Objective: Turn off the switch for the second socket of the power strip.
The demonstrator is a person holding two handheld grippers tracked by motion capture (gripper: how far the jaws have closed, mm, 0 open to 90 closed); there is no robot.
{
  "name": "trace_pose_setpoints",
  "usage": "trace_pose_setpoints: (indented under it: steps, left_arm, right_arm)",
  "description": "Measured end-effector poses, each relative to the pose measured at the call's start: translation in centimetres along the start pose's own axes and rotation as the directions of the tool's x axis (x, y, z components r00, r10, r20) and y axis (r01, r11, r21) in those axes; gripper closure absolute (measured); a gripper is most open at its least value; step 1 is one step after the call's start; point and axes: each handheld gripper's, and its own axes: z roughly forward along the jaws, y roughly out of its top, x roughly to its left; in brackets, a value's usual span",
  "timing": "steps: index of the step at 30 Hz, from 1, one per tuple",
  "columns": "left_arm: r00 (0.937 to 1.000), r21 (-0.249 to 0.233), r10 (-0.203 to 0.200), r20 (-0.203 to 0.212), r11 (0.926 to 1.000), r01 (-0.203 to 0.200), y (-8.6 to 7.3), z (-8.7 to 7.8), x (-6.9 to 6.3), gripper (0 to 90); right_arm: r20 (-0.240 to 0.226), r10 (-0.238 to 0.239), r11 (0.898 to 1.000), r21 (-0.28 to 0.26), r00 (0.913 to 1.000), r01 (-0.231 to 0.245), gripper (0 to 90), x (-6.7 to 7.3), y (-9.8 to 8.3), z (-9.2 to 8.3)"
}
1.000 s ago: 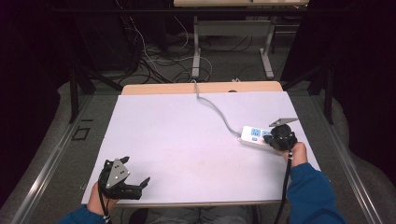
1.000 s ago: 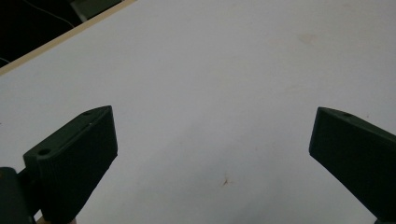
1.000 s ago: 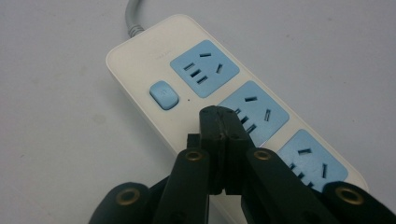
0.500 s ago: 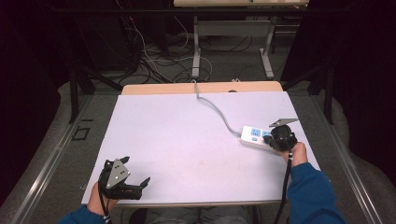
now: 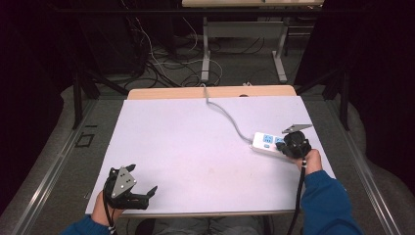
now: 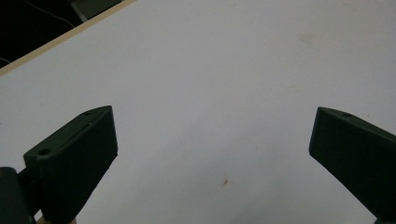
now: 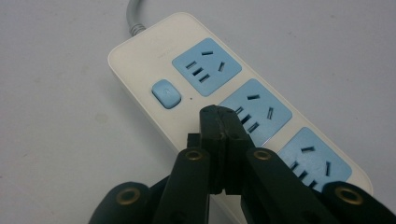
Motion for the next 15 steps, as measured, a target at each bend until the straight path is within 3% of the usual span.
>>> trace_pose_setpoints:
  steps: [15]
  left_arm:
    - [1.0000, -0.001, -0.001, 0.000, 1.0000, 0.001, 0.00, -0.02, -0.03, 1.2]
  right_arm:
    - [-0.003, 0.009, 1.000, -0.007, 1.0000, -0.009, 90.0, -0.05, -0.19, 0.08]
